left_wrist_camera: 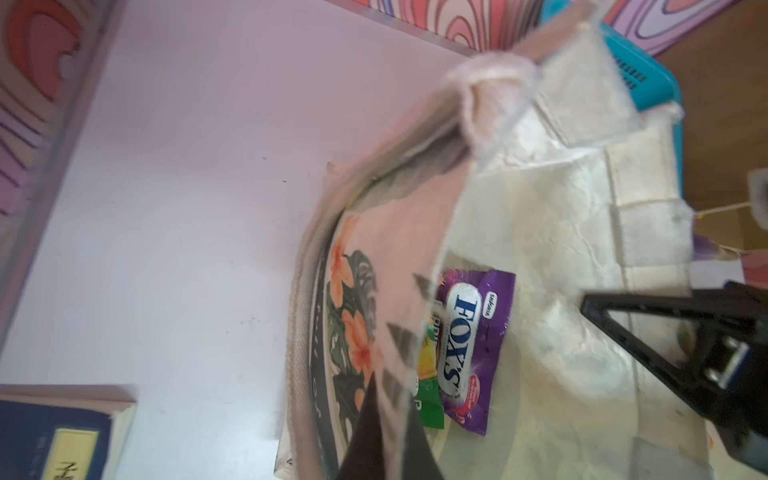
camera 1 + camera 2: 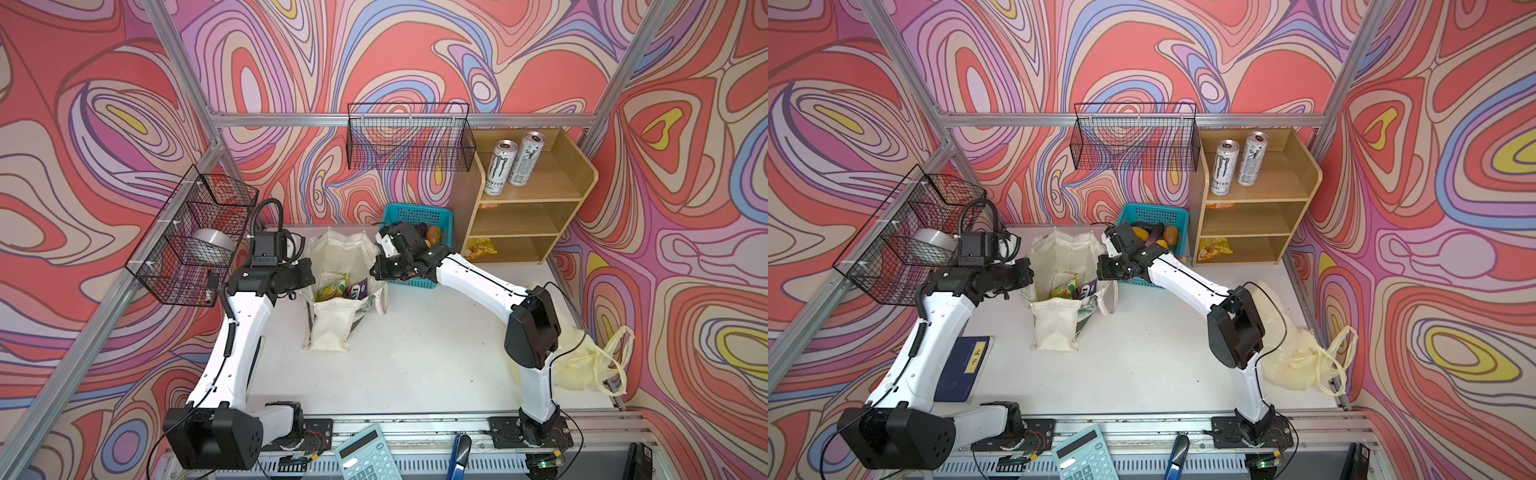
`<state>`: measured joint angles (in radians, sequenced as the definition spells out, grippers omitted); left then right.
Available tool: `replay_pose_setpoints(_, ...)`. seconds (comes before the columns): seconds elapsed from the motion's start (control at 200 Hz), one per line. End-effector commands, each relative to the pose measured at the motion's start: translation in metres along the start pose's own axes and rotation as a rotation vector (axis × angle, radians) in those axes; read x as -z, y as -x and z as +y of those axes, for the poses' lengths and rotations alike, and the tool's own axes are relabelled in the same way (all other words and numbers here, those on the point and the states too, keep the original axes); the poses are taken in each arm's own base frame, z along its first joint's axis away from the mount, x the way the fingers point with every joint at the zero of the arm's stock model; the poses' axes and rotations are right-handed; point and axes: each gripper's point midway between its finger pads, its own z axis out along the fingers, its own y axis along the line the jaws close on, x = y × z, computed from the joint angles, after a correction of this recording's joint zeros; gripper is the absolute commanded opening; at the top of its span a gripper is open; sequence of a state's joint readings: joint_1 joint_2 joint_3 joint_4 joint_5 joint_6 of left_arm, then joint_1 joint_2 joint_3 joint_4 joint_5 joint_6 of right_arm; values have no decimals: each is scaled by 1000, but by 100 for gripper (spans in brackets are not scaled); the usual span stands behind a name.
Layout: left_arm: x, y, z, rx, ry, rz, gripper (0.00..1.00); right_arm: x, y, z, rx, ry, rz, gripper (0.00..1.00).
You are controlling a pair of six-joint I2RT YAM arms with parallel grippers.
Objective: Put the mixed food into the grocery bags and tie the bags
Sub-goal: 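Grasp the tote handle with the right gripper while the left holds the rim, then slide the tote with both grippers toward the wall-mounted wire basket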
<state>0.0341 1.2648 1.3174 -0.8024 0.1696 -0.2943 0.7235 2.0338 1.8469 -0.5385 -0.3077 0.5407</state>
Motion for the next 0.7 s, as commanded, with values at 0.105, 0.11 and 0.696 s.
replay_pose_setpoints(0.105, 20, 58, 31, -20, 124, -128, 0, -21, 25, 76, -20, 209, -96, 0)
replay_pose_setpoints(0.11, 19, 58, 31, -22, 126, -126, 0, -22, 25, 76, -22, 211, -97, 0)
replay_pose_setpoints(0.696, 23, 87, 46, 32, 153, -177, 91, -67, 29, 103, -73, 294, -108, 52)
